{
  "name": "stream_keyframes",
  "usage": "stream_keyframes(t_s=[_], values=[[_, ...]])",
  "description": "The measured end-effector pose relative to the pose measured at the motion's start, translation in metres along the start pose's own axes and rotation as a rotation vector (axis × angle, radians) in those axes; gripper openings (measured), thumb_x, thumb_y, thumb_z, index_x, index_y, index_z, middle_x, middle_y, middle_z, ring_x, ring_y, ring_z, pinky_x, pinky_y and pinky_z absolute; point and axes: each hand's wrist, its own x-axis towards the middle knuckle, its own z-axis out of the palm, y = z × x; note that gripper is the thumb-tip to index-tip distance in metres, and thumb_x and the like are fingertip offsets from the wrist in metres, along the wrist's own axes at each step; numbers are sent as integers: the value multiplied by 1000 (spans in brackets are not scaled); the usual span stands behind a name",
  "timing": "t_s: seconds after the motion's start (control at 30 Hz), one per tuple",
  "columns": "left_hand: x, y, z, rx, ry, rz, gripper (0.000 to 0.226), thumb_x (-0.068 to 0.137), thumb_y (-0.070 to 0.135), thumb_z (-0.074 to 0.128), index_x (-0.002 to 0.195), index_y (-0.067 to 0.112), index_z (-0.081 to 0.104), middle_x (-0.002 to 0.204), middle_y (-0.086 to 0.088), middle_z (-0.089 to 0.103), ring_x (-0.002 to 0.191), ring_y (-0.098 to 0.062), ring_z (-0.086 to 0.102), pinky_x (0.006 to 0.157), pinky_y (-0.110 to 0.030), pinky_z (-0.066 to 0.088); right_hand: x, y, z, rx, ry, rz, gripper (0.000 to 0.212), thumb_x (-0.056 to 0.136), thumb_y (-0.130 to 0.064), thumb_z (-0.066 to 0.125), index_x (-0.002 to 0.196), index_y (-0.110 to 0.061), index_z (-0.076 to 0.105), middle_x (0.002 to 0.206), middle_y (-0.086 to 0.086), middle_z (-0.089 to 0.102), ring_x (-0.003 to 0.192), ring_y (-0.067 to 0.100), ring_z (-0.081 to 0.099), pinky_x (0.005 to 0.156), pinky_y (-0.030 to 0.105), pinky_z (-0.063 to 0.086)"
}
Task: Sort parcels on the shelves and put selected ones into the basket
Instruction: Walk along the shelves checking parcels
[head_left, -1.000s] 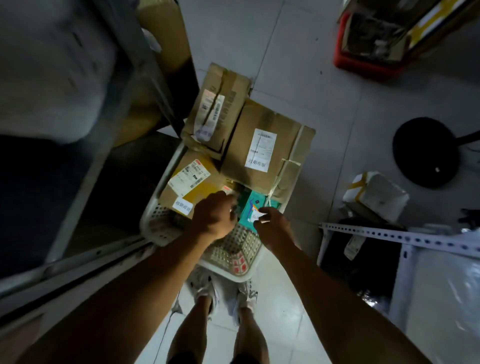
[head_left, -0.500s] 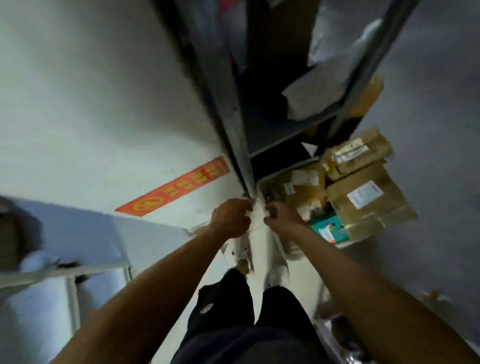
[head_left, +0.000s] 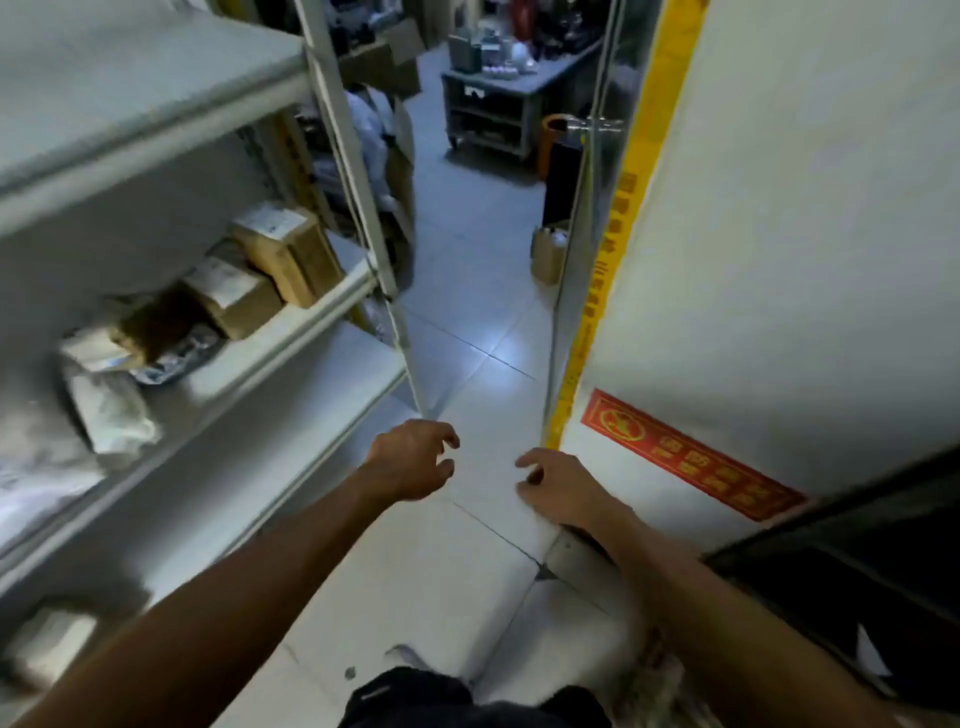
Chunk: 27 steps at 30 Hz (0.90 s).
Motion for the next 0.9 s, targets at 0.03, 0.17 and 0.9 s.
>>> stream_keyframes(t_s=[0.03,0.17,0.9], values=[[-14,-27,-9,-17,15,-46,31,89,37,61,120,34,64,113,11,67,112,-15,61,94,-35,51,11,-28,14,-27,-35,-48,35,92,-26,68,127,-21,64,100,-1,67,92,17,64,91,30,53],[-68,-127,-41,-116,102,-228,31,86,37,59,116,34,66,112,10,70,109,-17,64,91,-33,52,51,-134,68,-148,-199,-215,38,94,-31,66,131,-24,60,100,-7,61,88,13,62,76,21,50],[-258,-318,-243,-280,1322,-752,16,85,25,64,94,22,76,83,9,75,73,-1,69,71,-26,58,48,-650,203,318,22,-1178,35,87,-39,64,117,-22,65,110,3,67,99,22,64,86,37,54]])
